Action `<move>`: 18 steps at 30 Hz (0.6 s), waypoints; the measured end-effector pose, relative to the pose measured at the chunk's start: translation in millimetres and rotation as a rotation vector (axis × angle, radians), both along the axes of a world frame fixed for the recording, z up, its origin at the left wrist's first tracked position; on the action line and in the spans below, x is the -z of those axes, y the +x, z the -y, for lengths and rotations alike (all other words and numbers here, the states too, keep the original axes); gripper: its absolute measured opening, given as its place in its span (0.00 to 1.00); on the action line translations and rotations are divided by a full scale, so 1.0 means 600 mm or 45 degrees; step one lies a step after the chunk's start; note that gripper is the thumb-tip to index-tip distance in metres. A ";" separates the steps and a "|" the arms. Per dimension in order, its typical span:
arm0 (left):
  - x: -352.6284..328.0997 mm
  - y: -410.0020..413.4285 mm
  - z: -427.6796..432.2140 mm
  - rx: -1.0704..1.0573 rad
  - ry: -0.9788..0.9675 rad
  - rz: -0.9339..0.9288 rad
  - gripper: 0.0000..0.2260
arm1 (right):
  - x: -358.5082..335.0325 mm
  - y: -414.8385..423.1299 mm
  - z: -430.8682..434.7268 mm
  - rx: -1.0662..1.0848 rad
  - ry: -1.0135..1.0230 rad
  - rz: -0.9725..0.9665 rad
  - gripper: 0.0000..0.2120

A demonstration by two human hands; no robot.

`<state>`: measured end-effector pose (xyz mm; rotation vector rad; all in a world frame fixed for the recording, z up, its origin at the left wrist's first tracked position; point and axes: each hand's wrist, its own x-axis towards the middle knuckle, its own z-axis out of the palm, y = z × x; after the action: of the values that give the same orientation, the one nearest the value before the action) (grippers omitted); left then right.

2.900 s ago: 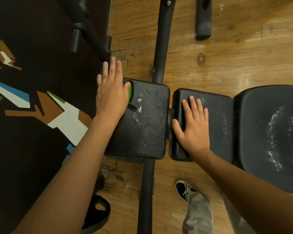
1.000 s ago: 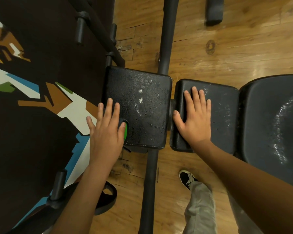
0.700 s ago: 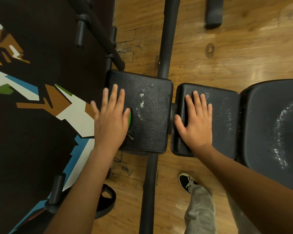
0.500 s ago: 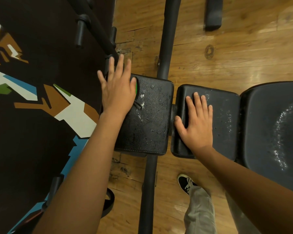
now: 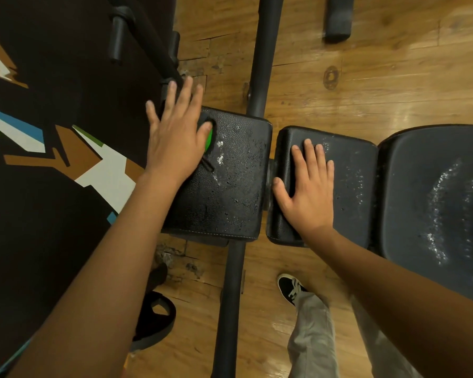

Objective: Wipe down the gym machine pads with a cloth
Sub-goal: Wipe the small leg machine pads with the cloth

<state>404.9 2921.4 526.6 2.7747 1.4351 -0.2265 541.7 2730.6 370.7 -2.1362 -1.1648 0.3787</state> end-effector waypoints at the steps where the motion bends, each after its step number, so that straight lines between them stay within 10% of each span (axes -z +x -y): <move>1: -0.002 -0.017 0.017 -0.008 -0.002 0.009 0.28 | 0.000 0.000 0.000 -0.003 0.001 -0.001 0.33; 18: 0.012 -0.039 0.062 0.013 0.022 -0.008 0.26 | -0.003 0.001 0.000 -0.011 -0.019 -0.005 0.33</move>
<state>381.5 2884.3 519.1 2.7981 1.4315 -0.2243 542.5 2730.7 372.5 -2.1426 -1.1731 0.3965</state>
